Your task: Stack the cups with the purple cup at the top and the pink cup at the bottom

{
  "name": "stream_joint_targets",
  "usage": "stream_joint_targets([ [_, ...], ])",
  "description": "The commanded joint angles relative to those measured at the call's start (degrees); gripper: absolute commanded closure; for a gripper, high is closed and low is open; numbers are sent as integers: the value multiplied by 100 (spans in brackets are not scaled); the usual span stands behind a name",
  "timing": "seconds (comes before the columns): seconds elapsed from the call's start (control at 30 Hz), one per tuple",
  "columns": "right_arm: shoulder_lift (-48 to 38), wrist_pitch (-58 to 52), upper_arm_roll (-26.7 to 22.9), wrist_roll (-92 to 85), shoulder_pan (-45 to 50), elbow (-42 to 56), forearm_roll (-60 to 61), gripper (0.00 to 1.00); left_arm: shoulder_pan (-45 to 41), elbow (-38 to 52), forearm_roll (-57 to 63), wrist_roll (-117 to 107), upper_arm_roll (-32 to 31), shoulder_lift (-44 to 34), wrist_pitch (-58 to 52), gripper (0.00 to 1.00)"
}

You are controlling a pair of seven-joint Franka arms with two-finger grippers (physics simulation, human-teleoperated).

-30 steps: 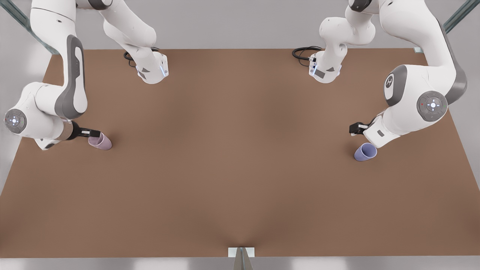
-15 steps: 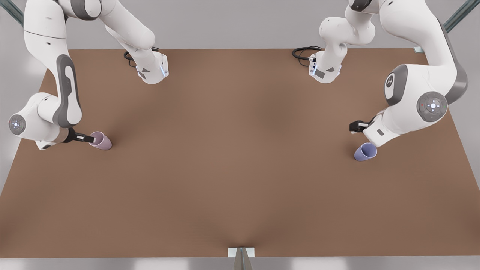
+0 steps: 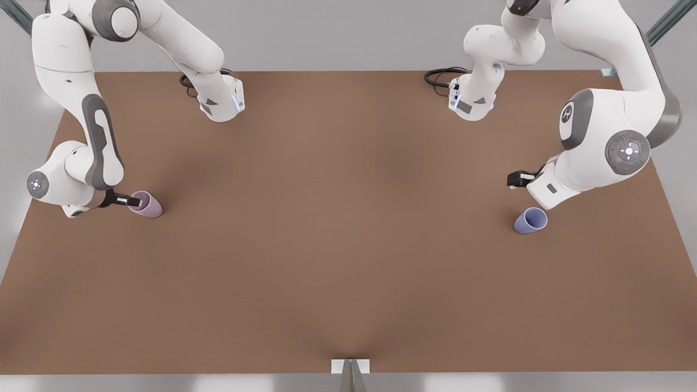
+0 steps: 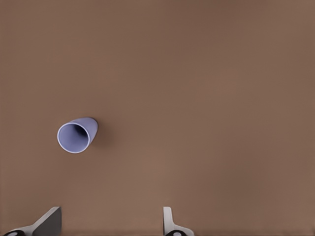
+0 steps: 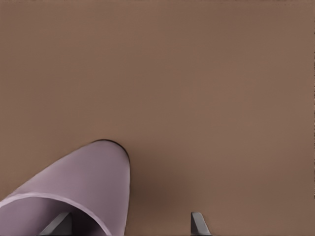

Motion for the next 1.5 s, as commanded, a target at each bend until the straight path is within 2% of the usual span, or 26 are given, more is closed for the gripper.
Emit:
stream_joint_targets([
  [0.0,30,295,1,-313,8,2,-28,26,1,0,-4,-27,-34,-7,-38,0],
  [0.03,65,286,1,-304,8,46,-28,40,1,0,-4,-36,-43,-7,-46,0],
  [0.23,118,136,18,-304,8,73,-28,44,1,-44,-4,-18,-52,11,-73,0],
  [0.33,65,93,18,-295,17,73,-19,57,1,-35,5,-10,-52,20,-73,0],
  [0.57,65,-127,45,-629,0,46,33,58,1,-26,22,8,-43,11,-73,0],
  [0.63,74,-127,45,-638,-9,29,42,62,1,-35,31,8,-52,20,-73,0],
  [0.7,83,-118,45,-638,-9,29,60,76,1,-35,31,8,-43,20,-73,0],
  [0.73,74,-127,45,-647,-9,29,235,79,1,-35,31,8,-52,20,-73,0],
  [0.83,48,-171,45,-655,8,46,244,79,1,-35,31,8,-43,20,-73,0],
  [0.93,4,-496,343,-550,79,705,262,79,1,-35,31,8,-52,20,-73,0],
  [1.0,13,-488,554,-374,88,1022,1079,79,1,-44,22,8,-52,28,-82,0],
  [1.07,-163,-531,1020,-94,87,1197,1097,79,1,-44,31,8,-43,55,-73,0],
  [1.13,-269,-1427,1705,583,105,1768,1000,79,1,-35,40,8,-43,55,-64,0],
  [1.17,-286,-1568,1829,1172,351,2032,921,79,1,-35,49,8,-43,37,-64,0],
  [1.3,-76,-2658,1820,2868,1897,3429,508,79,1,-44,49,8,-43,55,-73,0],
  [1.33,249,-3089,1820,3562,2345,4062,297,79,1,-52,49,8,-43,64,-73,0],
  [1.47,1540,-3652,1741,5187,3856,6223,78,79,1,-52,49,8,-43,64,-82,0],
])
